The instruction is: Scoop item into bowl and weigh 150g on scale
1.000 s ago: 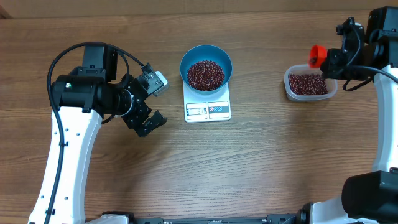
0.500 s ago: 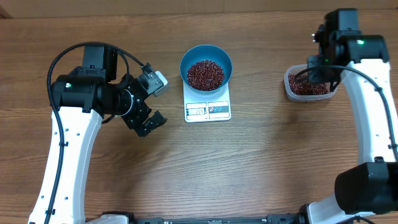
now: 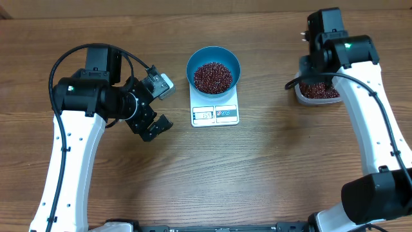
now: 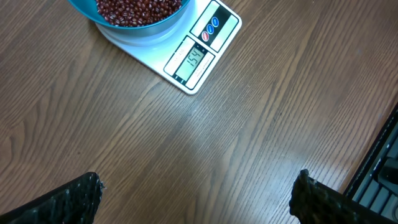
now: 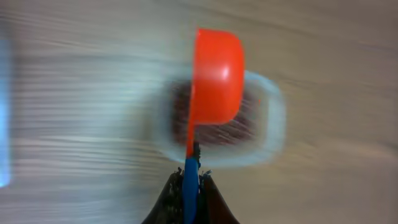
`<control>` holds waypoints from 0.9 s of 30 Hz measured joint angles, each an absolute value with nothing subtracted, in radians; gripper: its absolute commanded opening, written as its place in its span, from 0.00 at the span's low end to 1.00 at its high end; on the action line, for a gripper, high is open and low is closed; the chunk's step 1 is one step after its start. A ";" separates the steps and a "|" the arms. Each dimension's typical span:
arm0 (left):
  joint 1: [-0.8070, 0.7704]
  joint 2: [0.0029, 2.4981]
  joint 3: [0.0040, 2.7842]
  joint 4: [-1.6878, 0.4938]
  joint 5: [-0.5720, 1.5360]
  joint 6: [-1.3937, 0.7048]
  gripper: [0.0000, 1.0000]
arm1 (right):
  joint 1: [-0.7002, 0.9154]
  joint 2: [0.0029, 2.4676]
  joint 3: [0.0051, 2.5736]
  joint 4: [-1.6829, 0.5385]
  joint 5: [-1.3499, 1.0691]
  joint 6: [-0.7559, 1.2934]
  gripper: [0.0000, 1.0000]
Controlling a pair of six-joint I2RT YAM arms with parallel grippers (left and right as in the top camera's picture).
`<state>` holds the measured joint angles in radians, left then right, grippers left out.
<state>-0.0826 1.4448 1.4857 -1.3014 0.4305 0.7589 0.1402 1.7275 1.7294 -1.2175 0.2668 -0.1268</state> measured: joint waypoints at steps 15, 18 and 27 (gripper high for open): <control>-0.083 1.445 1.486 -1.301 0.430 0.759 1.00 | 0.332 1.777 1.768 -1.020 -0.316 -0.297 0.04; -0.083 1.445 1.486 -1.302 0.430 0.759 1.00 | 0.375 1.829 1.768 -1.013 -0.282 -0.307 0.04; -0.083 1.445 1.486 -1.302 0.430 0.759 1.00 | 0.473 1.932 1.768 -0.939 -0.024 -0.339 0.04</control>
<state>-0.0826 1.4448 1.4857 -1.3018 0.4305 0.7589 0.4728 1.9320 1.7679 -0.9386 -0.0242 -0.3393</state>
